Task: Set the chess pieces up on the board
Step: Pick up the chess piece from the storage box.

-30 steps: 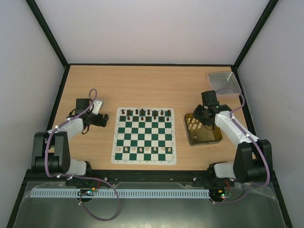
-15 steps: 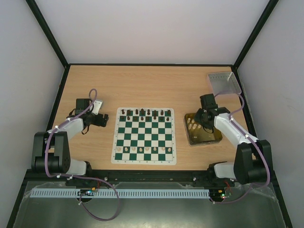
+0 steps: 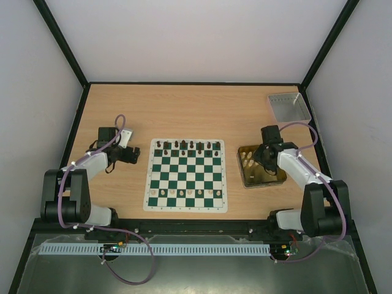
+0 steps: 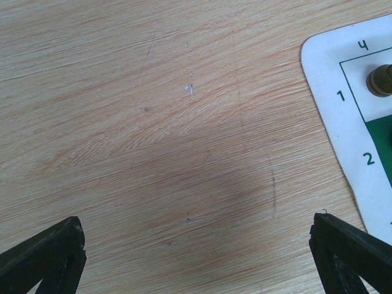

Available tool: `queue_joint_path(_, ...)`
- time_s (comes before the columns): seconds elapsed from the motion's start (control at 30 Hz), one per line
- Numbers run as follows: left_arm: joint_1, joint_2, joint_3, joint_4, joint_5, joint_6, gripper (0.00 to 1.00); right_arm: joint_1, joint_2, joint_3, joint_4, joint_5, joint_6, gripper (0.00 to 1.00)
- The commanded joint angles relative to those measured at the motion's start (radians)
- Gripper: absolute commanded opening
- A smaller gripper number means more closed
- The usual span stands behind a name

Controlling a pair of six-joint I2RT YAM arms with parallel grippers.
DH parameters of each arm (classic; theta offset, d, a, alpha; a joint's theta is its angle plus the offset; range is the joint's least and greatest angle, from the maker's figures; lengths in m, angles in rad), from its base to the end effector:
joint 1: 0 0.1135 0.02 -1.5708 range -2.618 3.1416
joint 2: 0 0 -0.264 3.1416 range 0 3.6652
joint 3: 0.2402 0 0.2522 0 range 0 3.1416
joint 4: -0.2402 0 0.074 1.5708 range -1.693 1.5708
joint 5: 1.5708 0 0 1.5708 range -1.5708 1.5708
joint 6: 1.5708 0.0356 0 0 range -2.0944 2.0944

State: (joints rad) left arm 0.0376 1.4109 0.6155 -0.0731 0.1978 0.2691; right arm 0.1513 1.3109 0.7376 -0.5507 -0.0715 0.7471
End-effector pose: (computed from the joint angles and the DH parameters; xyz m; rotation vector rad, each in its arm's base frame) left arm 0.2627 0.0029 0.1581 0.3665 2.3912 -0.1018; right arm 0.2347 0.0384 0.1874 0.7851 2.6329 0.3595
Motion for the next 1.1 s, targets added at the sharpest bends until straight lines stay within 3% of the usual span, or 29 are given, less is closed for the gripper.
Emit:
queue_joint_path(0.0,-0.004,0.012,0.001,0.003,-0.003,0.005,0.99,-0.029,0.013,-0.015,0.029,0.004,-0.006,0.3)
queue_joint_path(0.73,-0.005,0.022,0.007,-0.002,0.002,0.005,0.99,-0.05,0.08,-0.048,0.107,-0.089,-0.018,0.27)
queue_joint_path(1.07,-0.006,0.023,0.007,-0.002,0.003,0.006,0.99,-0.049,0.069,-0.049,0.105,-0.074,-0.015,0.08)
